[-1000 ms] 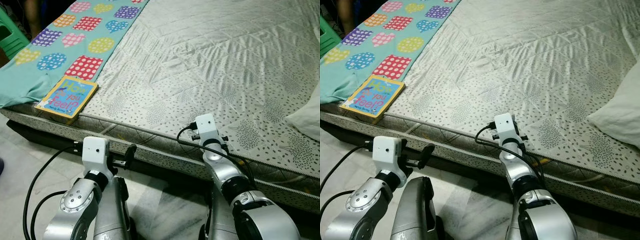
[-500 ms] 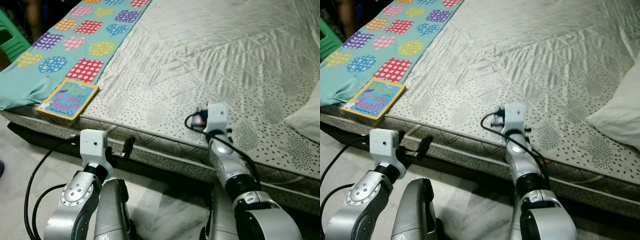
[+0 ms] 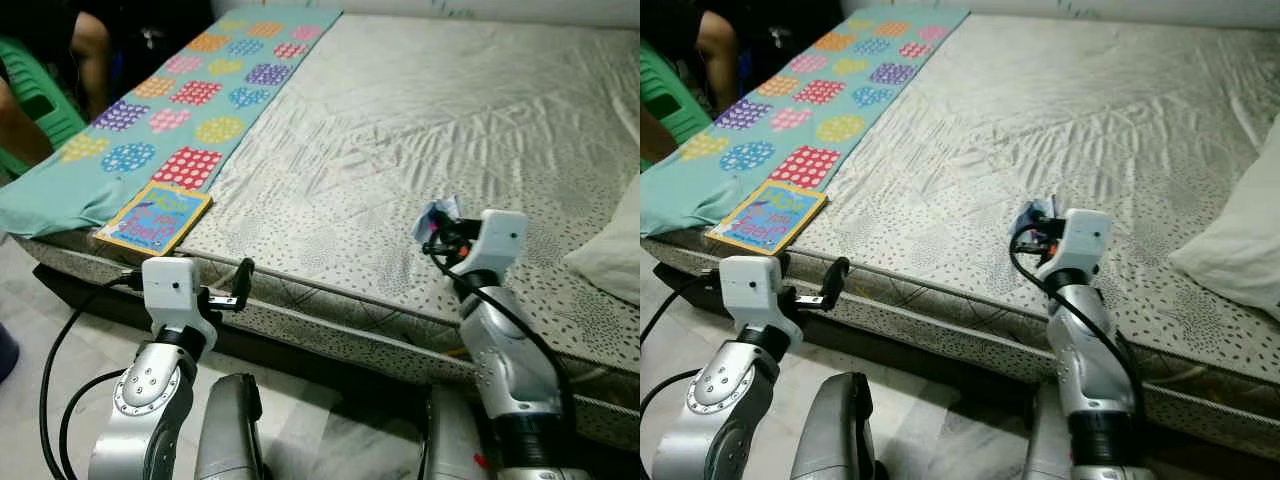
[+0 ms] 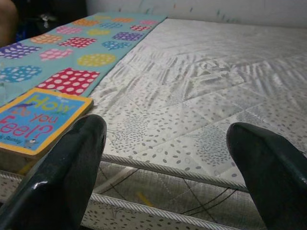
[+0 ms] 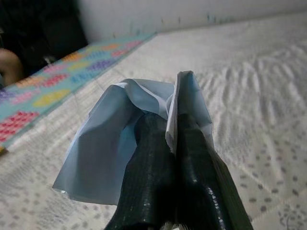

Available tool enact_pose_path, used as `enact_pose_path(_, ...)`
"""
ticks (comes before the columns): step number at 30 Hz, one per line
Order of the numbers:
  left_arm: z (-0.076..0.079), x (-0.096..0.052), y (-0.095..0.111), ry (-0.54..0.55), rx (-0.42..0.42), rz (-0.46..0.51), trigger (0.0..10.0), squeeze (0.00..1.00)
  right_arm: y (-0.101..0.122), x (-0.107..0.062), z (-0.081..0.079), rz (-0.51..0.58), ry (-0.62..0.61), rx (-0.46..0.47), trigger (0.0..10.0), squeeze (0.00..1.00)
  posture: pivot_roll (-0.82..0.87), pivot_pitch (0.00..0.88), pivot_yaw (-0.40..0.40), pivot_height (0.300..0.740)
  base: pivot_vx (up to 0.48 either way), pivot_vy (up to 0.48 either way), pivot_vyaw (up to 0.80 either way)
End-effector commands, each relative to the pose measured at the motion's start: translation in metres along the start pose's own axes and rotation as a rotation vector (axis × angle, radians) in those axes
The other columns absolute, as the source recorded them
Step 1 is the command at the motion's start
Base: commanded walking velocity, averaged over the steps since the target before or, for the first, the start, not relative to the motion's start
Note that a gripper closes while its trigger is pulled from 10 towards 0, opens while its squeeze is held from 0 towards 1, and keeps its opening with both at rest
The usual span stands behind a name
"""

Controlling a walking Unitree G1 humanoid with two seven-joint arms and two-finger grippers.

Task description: Clean up the room

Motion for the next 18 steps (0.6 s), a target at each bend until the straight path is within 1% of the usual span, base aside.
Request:
enact_pose_path(1, -0.006, -0.002, -0.005, 0.025, 0.0, -0.01, 10.0, 0.0, 0.009, -0.002, -0.007, 0.023, 0.021, 0.0, 10.0, 0.0, -0.16, 0.0, 0.071, 0.521, 0.0, 0.0, 0.0)
enact_pose_path(5, -0.003, 0.002, -0.007, 0.016, -0.006, -0.007, 10.0, 0.0, 0.011, -0.002, -0.005, 0.027, 0.006, 0.017, 10.0, 0.0, -0.17, 0.0, 0.074, 0.521, 0.0, 0.0, 0.0)
enact_pose_path(6, 0.0, 0.007, -0.005, 0.008, -0.014, 0.006, 10.0, 0.0, 0.013, 0.002, -0.006, 0.027, 0.009, 0.026, 10.0, 0.0, -0.17, 0.0, 0.075, 0.521, 0.0, 0.0, 0.0)
enact_pose_path(9, 0.002, 0.011, -0.004, -0.004, -0.016, 0.015, 10.0, 0.0, 0.019, 0.005, -0.007, 0.037, 0.012, 0.038, 10.0, 0.0, -0.17, 0.0, 0.074, 0.521, 0.0, 0.0, 0.0)
enact_pose_path(12, 0.003, 0.014, -0.003, -0.013, -0.015, 0.023, 10.0, 0.0, 0.026, 0.008, -0.008, 0.044, 0.019, 0.043, 10.0, 0.0, -0.18, 0.0, 0.079, 0.54, 0.0, 0.0, 0.0)
enact_pose_path(15, 0.002, 0.015, -0.003, -0.016, -0.013, 0.027, 10.0, 0.0, 0.029, 0.009, -0.006, 0.045, 0.016, 0.044, 10.0, 0.0, -0.18, 0.0, 0.08, 0.559, 0.0, 0.0, 0.0)
enact_pose_path(16, 0.002, 0.015, -0.003, -0.016, -0.013, 0.027, 10.0, 0.0, 0.029, 0.009, -0.006, 0.045, 0.016, 0.044, 10.0, 0.0, -0.18, 0.0, 0.08, 0.559, 0.0, 0.0, 0.0)
enact_pose_path(18, 0.002, 0.016, -0.003, -0.019, -0.013, 0.03, 10.0, 0.0, 0.03, 0.009, -0.004, 0.045, 0.012, 0.046, 10.0, 0.0, -0.18, 0.0, 0.078, 0.577, 0.0, 0.0, 0.0)
Point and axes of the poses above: a point about 5 cm out from each wrist's last joint towards the gripper, its own x axis pointing out of the wrist towards the gripper, its own y axis along the axis of the wrist's last joint, z = x × y, the point moved 2 cm from there along x, pointing out of the wrist towards the gripper, and after that the axes turned 8 degrees about -x, right-handed, at the moved point
